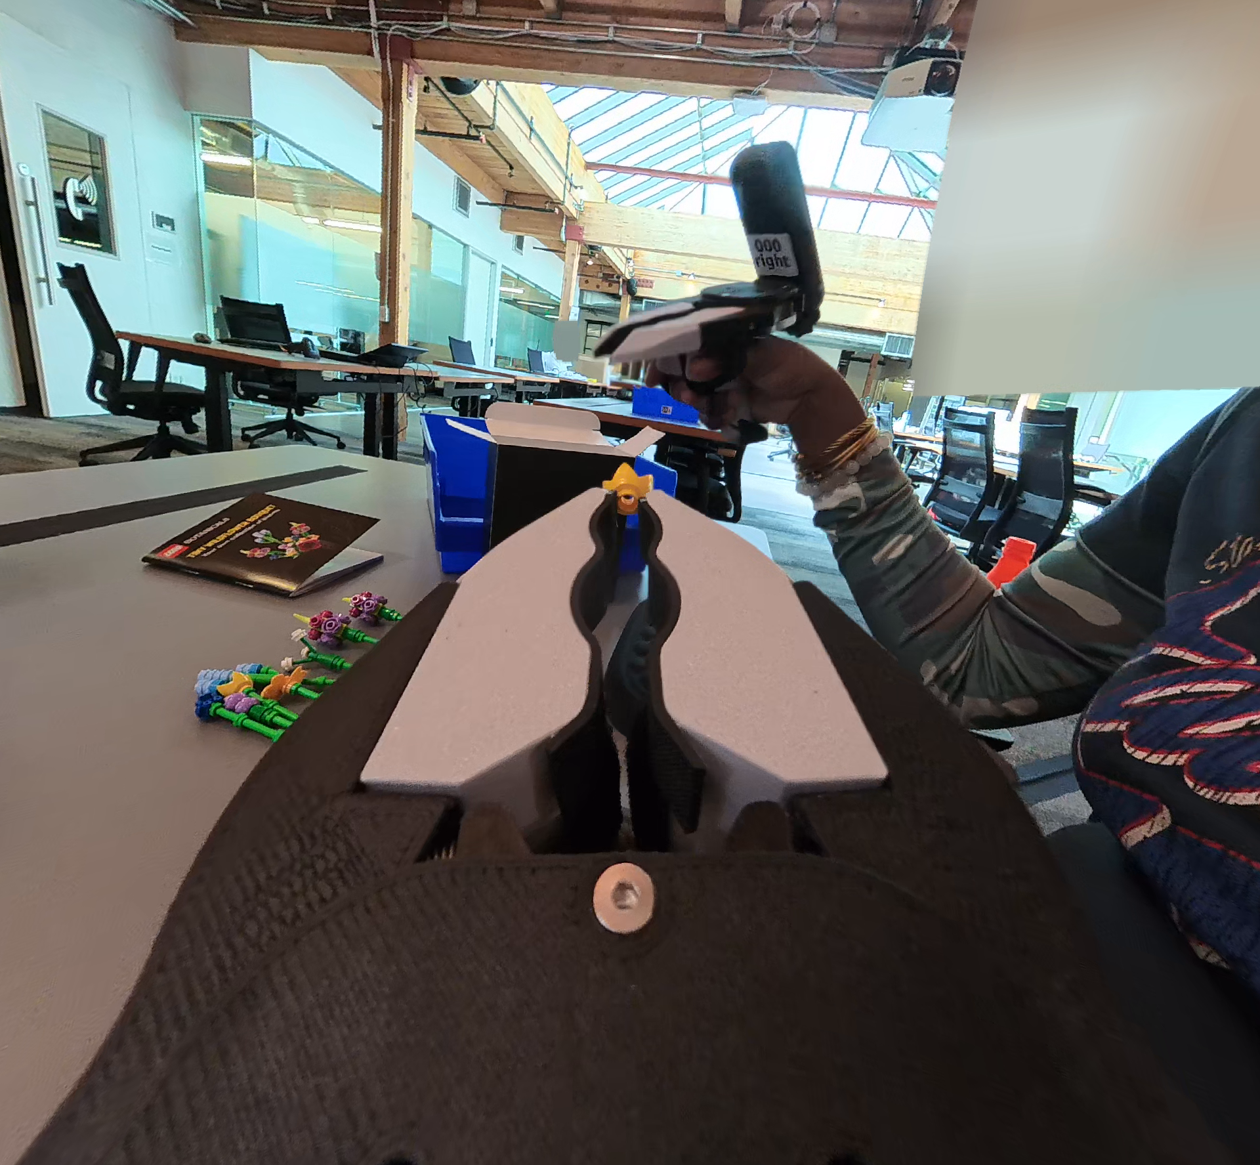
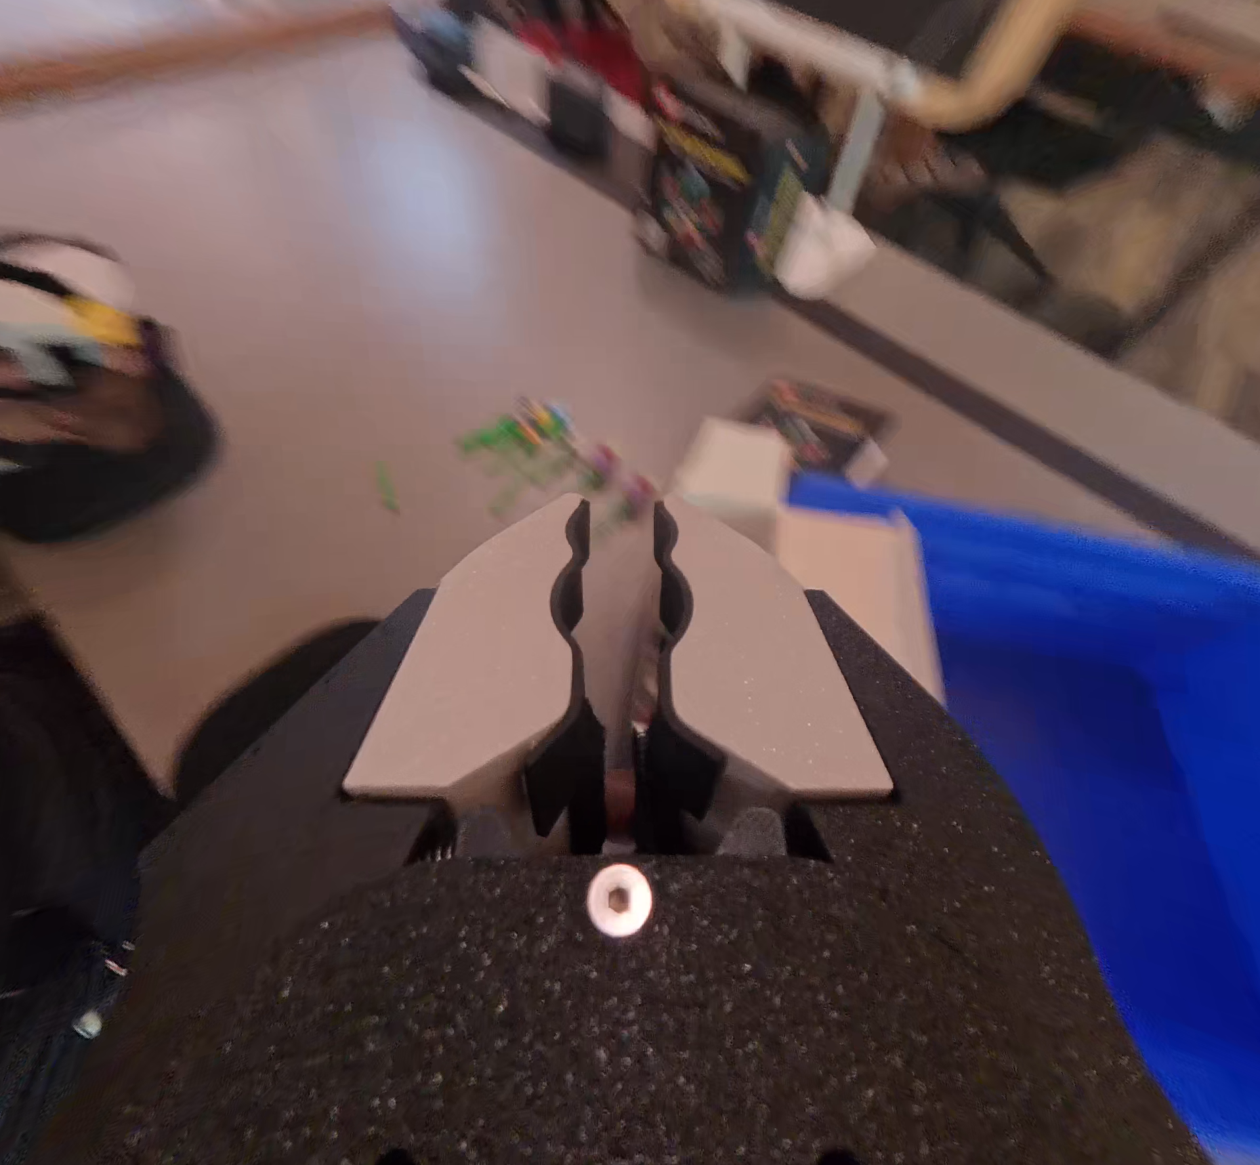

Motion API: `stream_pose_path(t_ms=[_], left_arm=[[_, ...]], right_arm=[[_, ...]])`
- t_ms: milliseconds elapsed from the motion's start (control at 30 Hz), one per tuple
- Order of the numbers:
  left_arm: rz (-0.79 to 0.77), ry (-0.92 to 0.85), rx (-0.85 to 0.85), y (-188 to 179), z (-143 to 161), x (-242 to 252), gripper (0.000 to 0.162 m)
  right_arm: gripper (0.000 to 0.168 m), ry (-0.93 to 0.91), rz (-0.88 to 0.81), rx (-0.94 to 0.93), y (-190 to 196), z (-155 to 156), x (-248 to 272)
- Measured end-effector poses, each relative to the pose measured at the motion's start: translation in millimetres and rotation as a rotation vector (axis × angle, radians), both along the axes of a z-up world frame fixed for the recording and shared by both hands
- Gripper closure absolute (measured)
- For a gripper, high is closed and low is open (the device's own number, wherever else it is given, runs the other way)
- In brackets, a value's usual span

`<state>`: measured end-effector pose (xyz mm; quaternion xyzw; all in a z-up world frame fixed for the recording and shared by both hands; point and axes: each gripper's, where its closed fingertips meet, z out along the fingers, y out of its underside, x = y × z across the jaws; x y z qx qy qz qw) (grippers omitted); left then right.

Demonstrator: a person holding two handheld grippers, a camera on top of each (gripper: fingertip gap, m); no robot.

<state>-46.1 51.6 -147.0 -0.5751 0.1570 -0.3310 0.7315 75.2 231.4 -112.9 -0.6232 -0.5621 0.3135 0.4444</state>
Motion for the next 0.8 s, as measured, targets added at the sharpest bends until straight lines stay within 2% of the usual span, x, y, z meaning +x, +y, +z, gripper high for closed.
stream_pose_path(t_ms=[67,133,267,367,433,533,733,800], left_arm=[[-0.006,0.005,0.021,-2,2,2,0.156],[-0.003,0.034,0.056,-5,4,5,0.156],[0.034,0.114,0.125,-9,5,9,0.156],[0.043,0.135,0.165,-12,7,11,0.156],[0.047,0.14,0.172,-13,7,11,0.156],[0.043,0.139,0.174,-13,8,11,0.156],[0.04,0.138,0.17,-13,7,11,0.156],[0.034,0.137,0.163,-13,6,12,0.156]], right_arm=[[0.151,0.166,0.251,-0.023,-52,23,-30],[0.151,0.225,0.486,-0.083,-105,29,-53],[0.145,0.128,0.774,-0.207,-177,3,-83],[0.137,0.06,0.779,-0.205,-189,-20,-102],[0.136,0.073,0.768,-0.202,-190,-24,-111],[0.143,0.132,0.784,-0.219,-193,-21,-116],[0.146,0.131,0.814,-0.256,-196,-27,-118],[0.154,0.142,0.827,-0.263,-197,-27,-118]])
